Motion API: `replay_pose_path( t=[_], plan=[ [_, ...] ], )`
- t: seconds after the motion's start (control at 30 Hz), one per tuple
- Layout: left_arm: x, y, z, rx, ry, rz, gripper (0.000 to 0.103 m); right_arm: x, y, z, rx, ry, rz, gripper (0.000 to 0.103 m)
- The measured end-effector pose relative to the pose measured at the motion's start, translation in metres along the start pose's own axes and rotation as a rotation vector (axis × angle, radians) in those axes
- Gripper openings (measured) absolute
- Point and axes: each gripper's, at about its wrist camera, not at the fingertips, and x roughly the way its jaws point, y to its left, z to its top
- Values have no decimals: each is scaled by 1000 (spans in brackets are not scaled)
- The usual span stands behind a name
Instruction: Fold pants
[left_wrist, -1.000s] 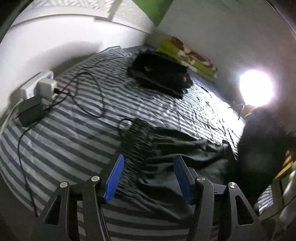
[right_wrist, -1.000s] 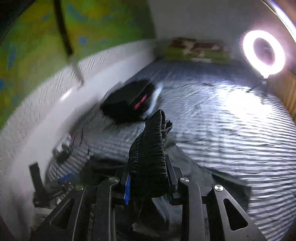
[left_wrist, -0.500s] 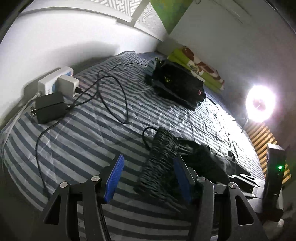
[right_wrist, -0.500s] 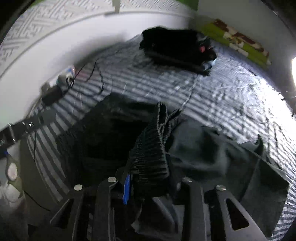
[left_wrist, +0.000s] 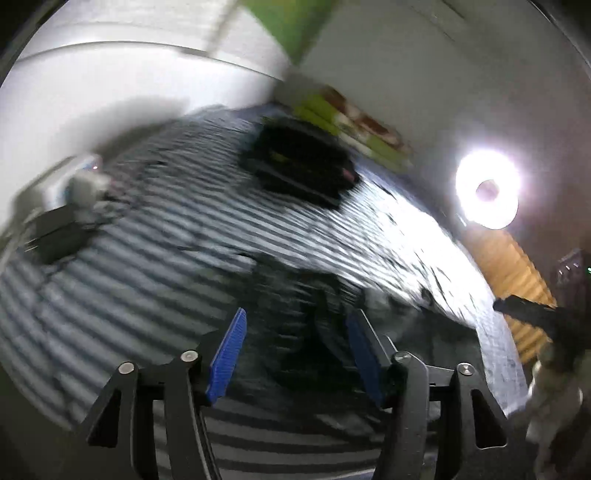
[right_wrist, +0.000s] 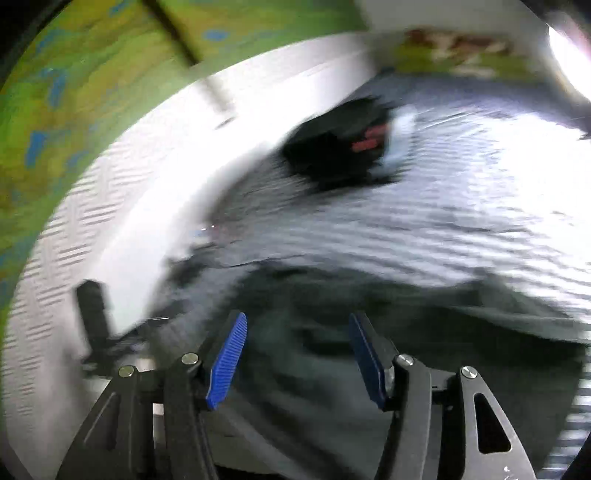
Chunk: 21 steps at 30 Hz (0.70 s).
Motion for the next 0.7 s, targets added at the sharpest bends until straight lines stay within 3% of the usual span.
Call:
replay_pose_path(
  t=[0.13, 0.27, 0.33, 0.37, 0.4, 0.5, 0.6, 0.7],
  plan=[
    [39, -41, -6, 93, 107, 6, 81, -25, -81, -29, 116, 20, -195, 54],
    [74, -69, -15, 163, 189, 104, 83, -37, -135, -59, 214, 36, -290, 54],
    [85, -82, -20, 213, 192, 162, 74, -37, -151, -73, 242, 54, -312, 54],
    [89, -86, -22, 223, 189, 185, 42, -38, -156, -79, 246, 59, -320, 54],
    [92, -87, -21, 208, 194, 187, 20, -36, -162, -82, 249, 65, -327, 54],
    [69, -80, -12, 130, 112, 142, 19, -36, -169, -90, 247, 74, -324, 54],
    [51, -59, -7, 86, 46, 204, 19, -30, -173, -93, 231, 91, -314, 54],
    [64, -38, -11, 50, 113, 250, 27, -23, -171, -94, 192, 110, -328, 54]
  ],
)
